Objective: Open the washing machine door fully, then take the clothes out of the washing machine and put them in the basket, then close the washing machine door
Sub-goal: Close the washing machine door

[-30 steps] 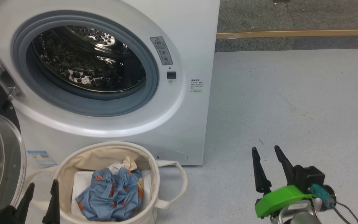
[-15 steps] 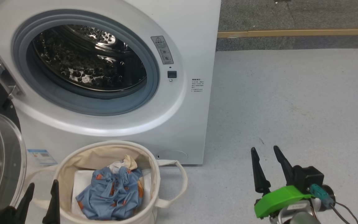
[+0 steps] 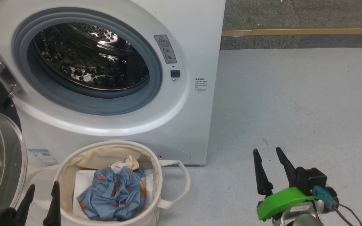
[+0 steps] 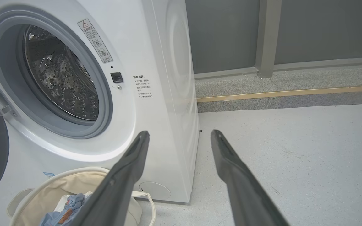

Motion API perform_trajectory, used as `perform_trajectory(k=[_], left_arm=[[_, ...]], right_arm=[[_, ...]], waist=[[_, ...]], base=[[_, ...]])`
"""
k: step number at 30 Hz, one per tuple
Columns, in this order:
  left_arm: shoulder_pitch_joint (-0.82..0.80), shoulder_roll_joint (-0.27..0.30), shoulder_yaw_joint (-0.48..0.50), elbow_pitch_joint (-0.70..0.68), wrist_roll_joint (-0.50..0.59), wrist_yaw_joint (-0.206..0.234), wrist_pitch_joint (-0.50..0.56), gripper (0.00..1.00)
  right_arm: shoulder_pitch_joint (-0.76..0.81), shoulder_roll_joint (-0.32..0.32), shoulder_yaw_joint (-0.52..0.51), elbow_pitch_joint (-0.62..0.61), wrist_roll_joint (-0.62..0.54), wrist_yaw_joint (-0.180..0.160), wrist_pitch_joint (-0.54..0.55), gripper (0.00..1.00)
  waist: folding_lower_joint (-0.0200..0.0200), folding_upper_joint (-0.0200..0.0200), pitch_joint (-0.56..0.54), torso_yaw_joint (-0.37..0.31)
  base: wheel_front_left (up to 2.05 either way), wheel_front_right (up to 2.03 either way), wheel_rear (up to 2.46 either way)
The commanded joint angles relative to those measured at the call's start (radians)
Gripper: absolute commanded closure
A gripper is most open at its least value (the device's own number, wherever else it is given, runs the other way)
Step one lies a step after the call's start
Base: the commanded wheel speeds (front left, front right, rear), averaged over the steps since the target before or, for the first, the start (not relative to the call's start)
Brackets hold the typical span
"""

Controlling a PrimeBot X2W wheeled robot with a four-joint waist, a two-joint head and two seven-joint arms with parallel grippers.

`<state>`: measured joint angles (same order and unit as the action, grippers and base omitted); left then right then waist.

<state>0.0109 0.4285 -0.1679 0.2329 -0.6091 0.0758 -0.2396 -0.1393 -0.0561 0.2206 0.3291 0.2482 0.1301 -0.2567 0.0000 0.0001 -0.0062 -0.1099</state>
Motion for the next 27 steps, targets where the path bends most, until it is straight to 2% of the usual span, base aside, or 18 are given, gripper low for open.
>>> perform_trajectory(k=[1,15,21,27], left_arm=[[-0.060,0.038,0.043,-0.018,0.006,-0.004,-0.013,0.00],[-0.066,0.034,0.033,0.000,-0.003,-0.008,-0.014,0.00],[-0.068,0.036,0.030,0.004,-0.006,-0.006,-0.012,0.00],[-0.067,0.040,0.029,0.001,-0.008,-0.002,-0.010,0.00]], right_arm=[[-0.038,0.004,0.025,-0.028,0.006,0.001,-0.005,0.00],[-0.038,0.004,0.028,-0.026,0.003,0.001,-0.005,0.00],[-0.036,0.003,0.028,-0.025,0.002,0.001,-0.005,0.00],[-0.034,0.003,0.027,-0.026,0.002,0.001,-0.005,0.00]], waist=[[0.0000,-0.0001,0.000,0.000],[0.0000,-0.0001,-0.001,0.000],[0.0000,-0.0001,0.001,0.001],[0.0000,-0.0001,0.006,0.001]], base=[[0.00,0.00,0.00],[-0.18,0.11,0.07],[-1.25,1.05,0.21],[-2.03,1.83,0.21]])
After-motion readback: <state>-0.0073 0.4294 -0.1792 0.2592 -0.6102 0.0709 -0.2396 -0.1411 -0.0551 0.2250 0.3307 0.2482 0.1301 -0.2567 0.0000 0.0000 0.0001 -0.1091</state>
